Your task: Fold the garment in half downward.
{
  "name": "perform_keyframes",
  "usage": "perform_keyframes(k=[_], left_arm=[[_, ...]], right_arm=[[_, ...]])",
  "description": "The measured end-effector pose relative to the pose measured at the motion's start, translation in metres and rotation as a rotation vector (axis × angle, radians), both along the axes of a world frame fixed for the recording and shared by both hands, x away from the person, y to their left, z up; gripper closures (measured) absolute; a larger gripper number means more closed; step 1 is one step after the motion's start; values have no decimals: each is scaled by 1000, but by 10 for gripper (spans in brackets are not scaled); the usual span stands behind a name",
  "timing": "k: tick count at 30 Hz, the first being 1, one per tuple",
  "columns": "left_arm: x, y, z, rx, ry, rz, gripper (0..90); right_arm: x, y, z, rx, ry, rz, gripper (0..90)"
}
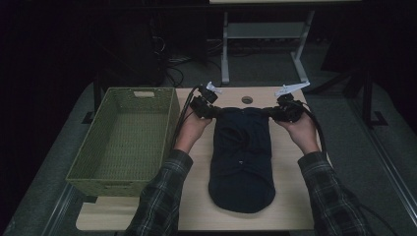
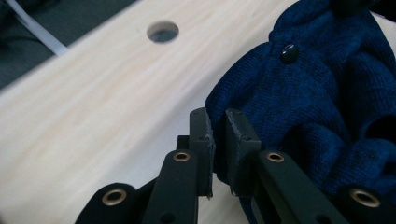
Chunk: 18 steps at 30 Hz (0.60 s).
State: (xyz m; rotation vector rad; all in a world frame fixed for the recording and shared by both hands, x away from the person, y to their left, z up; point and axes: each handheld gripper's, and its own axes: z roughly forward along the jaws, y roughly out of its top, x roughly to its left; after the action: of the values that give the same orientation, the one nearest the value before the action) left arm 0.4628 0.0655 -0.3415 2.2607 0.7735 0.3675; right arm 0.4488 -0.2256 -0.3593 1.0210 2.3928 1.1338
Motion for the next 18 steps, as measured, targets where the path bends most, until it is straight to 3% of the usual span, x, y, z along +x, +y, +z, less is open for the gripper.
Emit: perform_keyframes(k=[8,13,18], left_arm=[[-2,1,36,-24,-74,6,824],[-13,-1,33,-18,-97,-4,821],[-31,4,22,-64,-91,-41,816]], right_arm=[[2,-1,35,-5,-74,-9,832],[-6,3,39,-22,-106,-16,831],[-23,0,25,9,-102,-9,828]])
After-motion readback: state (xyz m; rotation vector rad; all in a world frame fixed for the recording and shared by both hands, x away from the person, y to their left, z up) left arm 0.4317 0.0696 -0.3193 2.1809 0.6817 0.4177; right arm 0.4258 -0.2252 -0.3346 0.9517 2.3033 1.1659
